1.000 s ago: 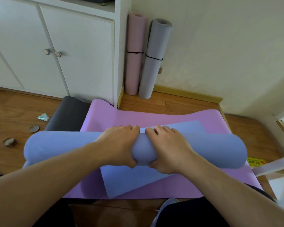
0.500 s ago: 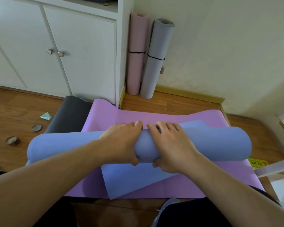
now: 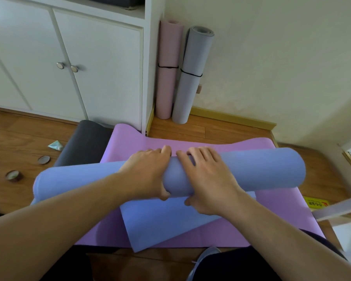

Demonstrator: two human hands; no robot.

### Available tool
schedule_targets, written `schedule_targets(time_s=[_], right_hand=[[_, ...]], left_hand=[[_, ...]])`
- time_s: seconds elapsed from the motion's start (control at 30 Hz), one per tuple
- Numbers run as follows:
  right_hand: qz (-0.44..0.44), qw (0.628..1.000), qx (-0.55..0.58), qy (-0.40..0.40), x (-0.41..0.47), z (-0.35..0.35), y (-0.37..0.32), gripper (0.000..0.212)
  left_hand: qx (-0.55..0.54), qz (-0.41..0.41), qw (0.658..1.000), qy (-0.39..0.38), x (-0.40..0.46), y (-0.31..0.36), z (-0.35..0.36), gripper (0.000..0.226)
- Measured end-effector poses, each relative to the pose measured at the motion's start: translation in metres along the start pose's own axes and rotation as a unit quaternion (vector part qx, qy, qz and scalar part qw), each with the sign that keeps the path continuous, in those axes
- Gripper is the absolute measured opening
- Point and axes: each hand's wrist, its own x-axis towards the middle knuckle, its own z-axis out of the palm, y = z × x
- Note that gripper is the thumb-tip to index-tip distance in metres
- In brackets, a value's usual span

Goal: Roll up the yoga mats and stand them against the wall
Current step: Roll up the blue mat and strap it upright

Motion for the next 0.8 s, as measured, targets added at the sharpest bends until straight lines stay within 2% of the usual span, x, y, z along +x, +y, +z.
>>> schedule_targets(time_s=[0.13, 0.23, 0.3, 0.37, 0.57, 0.63, 0.7, 0.8], right_hand=[[0.012, 0.999, 0.02, -0.024, 0.002, 0.003, 0.0, 0.091], [0.025, 0.998, 0.036, -0.039, 0.004, -0.002, 0.001, 0.079], [0.038, 0.997, 0.062, -0.035, 0.005, -0.003, 0.005, 0.077], [0.041, 0.996, 0.079, -0.026, 0.005, -0.002, 0.006, 0.08], [0.032, 0.999, 0.009, 0.004, 0.001, 0.001, 0.004, 0.117], [0.047, 0.998, 0.012, -0.026, 0.002, 0.001, 0.005, 0.112], [0.05, 0.997, 0.028, -0.041, 0.004, 0.0, 0.004, 0.096], [0.059, 0.996, 0.049, -0.036, 0.005, -0.005, 0.007, 0.084]], left_hand=[[-0.026, 0.0, 0.999, -0.043, -0.003, -0.001, -0.002, 0.081], [0.039, 0.025, 0.999, -0.01, -0.006, 0.001, 0.004, 0.088], [0.1, 0.038, 0.994, 0.014, -0.007, 0.006, 0.011, 0.095], [0.116, 0.037, 0.992, 0.023, -0.005, 0.008, 0.014, 0.087], [0.039, 0.021, 0.999, -0.001, 0.002, -0.002, -0.003, 0.075], [0.03, 0.018, 0.999, -0.017, 0.002, -0.003, -0.004, 0.074], [0.043, 0.027, 0.999, -0.017, 0.001, -0.002, 0.0, 0.079], [0.077, 0.049, 0.996, 0.007, -0.002, 0.001, 0.008, 0.099]])
